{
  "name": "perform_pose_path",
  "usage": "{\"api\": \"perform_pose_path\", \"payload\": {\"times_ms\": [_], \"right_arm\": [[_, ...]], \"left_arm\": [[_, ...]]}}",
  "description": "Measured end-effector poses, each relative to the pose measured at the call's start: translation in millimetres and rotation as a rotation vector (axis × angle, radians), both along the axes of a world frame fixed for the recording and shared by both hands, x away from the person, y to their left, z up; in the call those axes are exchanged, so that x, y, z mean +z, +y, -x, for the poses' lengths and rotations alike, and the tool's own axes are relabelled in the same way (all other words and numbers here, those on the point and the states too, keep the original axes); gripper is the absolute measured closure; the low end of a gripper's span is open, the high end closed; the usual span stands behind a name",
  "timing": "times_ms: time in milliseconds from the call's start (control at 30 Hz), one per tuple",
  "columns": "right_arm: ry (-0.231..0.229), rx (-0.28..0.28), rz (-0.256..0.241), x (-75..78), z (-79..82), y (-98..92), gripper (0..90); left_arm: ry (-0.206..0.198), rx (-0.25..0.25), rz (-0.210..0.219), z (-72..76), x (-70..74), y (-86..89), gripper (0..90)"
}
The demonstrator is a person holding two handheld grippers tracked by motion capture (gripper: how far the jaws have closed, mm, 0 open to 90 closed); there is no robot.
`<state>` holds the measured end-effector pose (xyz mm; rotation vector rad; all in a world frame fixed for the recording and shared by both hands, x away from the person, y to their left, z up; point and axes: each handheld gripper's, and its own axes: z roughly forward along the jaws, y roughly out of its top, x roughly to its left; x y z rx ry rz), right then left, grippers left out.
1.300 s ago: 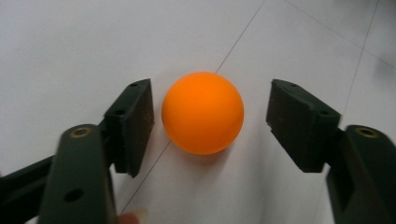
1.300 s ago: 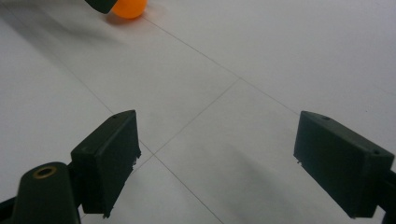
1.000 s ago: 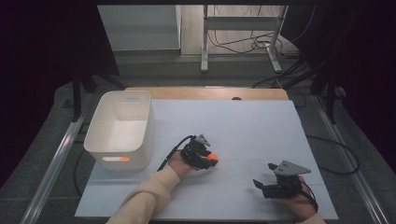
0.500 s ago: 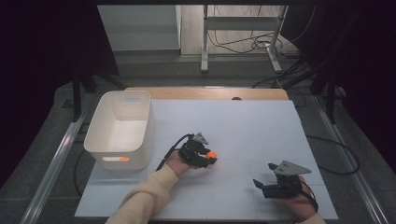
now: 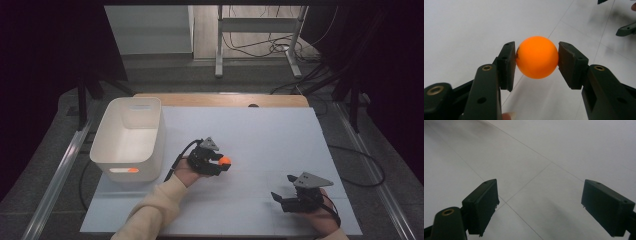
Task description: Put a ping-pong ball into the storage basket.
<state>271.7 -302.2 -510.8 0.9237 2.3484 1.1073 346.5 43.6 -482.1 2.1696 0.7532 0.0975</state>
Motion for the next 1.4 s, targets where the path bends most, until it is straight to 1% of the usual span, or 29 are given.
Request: {"api": "perform_pose_path", "payload": {"times_ms": [367, 400, 600, 967, 1400], "right_arm": [[0.0, -0.001, -0.001, -0.1, -0.2, 0.0, 14.7], [0.0, -0.002, 0.0, 0.0, -0.2, 0.0, 14.6], [0.0, -0.001, 0.0, -0.1, -0.2, 0.0, 14.7], [0.001, -0.002, 0.002, -0.3, -0.3, 0.2, 14.6], [0.001, -0.002, 0.002, -0.3, -0.2, 0.2, 14.6]], "left_arm": [[-0.044, 0.028, 0.043, 1.8, 18.9, 15.2, 50.3], [-0.046, 0.033, 0.05, 2.1, 20.3, 16.4, 50.3], [-0.062, 0.04, 0.059, 2.3, 27.3, 22.8, 50.3], [-0.094, 0.077, 0.104, 3.9, 42.9, 39.4, 50.3], [-0.124, 0.095, 0.125, 5.9, 54.6, 51.2, 50.3]]}}
